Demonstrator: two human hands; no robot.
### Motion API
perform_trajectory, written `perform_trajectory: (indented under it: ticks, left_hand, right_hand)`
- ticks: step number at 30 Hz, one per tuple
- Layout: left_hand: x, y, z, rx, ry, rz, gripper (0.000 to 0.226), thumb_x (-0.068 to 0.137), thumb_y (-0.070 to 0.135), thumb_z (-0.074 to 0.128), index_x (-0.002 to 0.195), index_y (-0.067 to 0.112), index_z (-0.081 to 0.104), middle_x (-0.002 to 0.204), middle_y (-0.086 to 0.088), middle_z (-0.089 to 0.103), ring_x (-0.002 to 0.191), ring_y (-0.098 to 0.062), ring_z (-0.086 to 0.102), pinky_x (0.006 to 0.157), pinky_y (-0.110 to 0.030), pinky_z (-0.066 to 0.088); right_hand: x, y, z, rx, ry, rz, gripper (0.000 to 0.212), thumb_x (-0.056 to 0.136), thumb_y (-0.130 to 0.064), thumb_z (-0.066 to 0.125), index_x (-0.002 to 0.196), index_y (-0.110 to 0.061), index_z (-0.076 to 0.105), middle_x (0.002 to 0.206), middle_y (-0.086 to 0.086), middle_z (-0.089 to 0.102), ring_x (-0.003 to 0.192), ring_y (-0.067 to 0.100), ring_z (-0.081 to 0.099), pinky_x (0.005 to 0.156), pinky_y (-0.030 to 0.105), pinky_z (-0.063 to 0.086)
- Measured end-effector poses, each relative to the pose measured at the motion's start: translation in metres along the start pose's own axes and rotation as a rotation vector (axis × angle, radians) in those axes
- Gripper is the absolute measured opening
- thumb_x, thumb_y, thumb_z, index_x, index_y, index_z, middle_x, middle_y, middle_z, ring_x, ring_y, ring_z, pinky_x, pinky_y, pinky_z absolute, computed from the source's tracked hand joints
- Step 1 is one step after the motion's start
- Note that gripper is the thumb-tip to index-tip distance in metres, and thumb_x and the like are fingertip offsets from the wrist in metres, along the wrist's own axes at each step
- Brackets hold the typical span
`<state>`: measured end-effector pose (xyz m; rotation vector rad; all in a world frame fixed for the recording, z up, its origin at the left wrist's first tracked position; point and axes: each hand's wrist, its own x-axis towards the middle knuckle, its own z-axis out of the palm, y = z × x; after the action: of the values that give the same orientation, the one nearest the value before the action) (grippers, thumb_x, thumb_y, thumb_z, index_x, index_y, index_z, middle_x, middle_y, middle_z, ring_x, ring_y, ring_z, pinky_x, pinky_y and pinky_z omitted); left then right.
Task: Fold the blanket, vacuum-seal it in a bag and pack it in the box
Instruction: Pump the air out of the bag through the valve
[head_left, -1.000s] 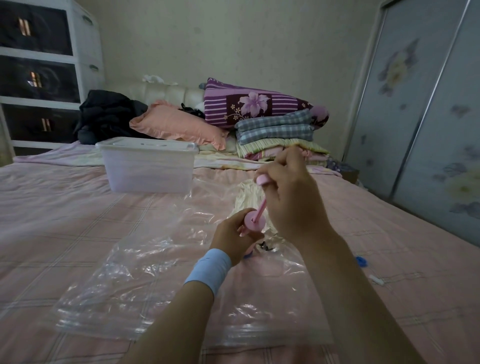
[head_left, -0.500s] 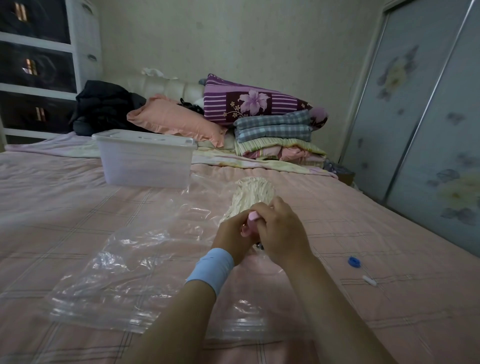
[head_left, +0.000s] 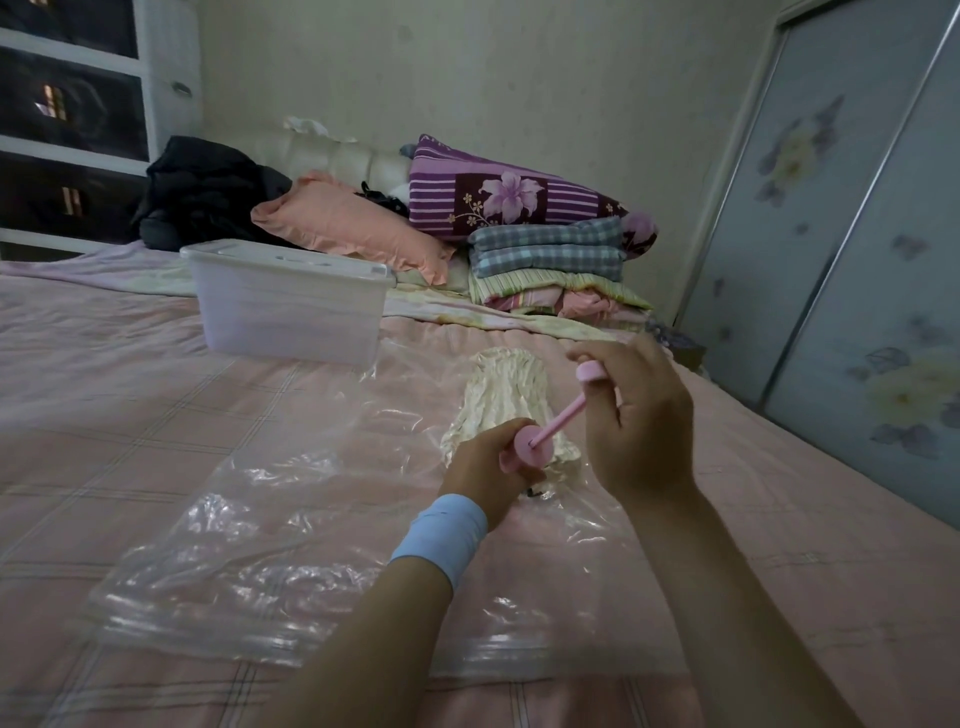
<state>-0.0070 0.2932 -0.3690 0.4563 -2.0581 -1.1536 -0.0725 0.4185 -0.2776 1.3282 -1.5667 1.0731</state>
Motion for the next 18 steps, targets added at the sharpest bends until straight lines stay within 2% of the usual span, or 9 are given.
perform_trajectory:
  ticks: [5, 8, 12, 15, 18]
  left_hand:
    - [-0.001, 0.005, 0.0, 0.032, -0.015, -0.024, 0.022, 0.074, 0.014, 0.067, 0.082, 0.034, 0.063, 0.065, 0.013, 0.061, 0.06, -0.004, 0.054, 0.061, -0.021, 0.048]
    - [-0.002, 0.007, 0.0, 0.06, -0.007, -0.018, 0.016, 0.077, 0.018, 0.062, 0.079, 0.033, 0.059, 0.066, 0.01, 0.059, 0.061, -0.007, 0.053, 0.062, -0.025, 0.049]
    - [-0.003, 0.008, 0.0, 0.029, 0.011, 0.003, 0.031, 0.076, 0.017, 0.07, 0.083, 0.046, 0.061, 0.071, 0.013, 0.065, 0.063, 0.003, 0.058, 0.059, -0.008, 0.042]
    - [-0.003, 0.005, -0.003, -0.03, 0.031, -0.005, 0.043, 0.074, 0.011, 0.076, 0.101, 0.043, 0.066, 0.089, 0.011, 0.071, 0.082, -0.007, 0.065, 0.063, -0.006, 0.046]
    - [-0.001, 0.006, -0.005, -0.059, 0.017, -0.007, 0.046, 0.074, 0.006, 0.077, 0.102, 0.041, 0.065, 0.096, 0.008, 0.071, 0.084, -0.01, 0.065, 0.061, -0.003, 0.045]
  right_hand:
    - [-0.047, 0.015, 0.041, -0.124, -0.345, 0.155, 0.044, 0.093, -0.04, 0.039, 0.119, -0.023, 0.07, 0.093, 0.0, 0.061, 0.084, 0.022, 0.06, 0.063, 0.032, 0.048]
    - [-0.052, 0.02, 0.045, -0.12, -0.413, 0.177, 0.049, 0.092, -0.045, 0.034, 0.117, -0.023, 0.07, 0.097, 0.0, 0.064, 0.09, 0.023, 0.06, 0.066, 0.028, 0.041]
    - [-0.036, 0.014, 0.031, -0.063, -0.365, 0.122, 0.045, 0.092, -0.039, 0.035, 0.105, -0.019, 0.072, 0.089, 0.0, 0.062, 0.082, 0.021, 0.058, 0.065, 0.027, 0.038]
    - [-0.009, 0.001, 0.008, -0.005, -0.208, 0.042, 0.032, 0.095, -0.027, 0.044, 0.101, -0.014, 0.073, 0.087, 0.0, 0.063, 0.077, 0.018, 0.059, 0.063, 0.03, 0.047]
    - [0.022, -0.01, -0.023, 0.022, -0.035, -0.024, 0.027, 0.099, -0.022, 0.05, 0.104, -0.008, 0.073, 0.09, 0.005, 0.068, 0.079, 0.019, 0.061, 0.067, 0.035, 0.053]
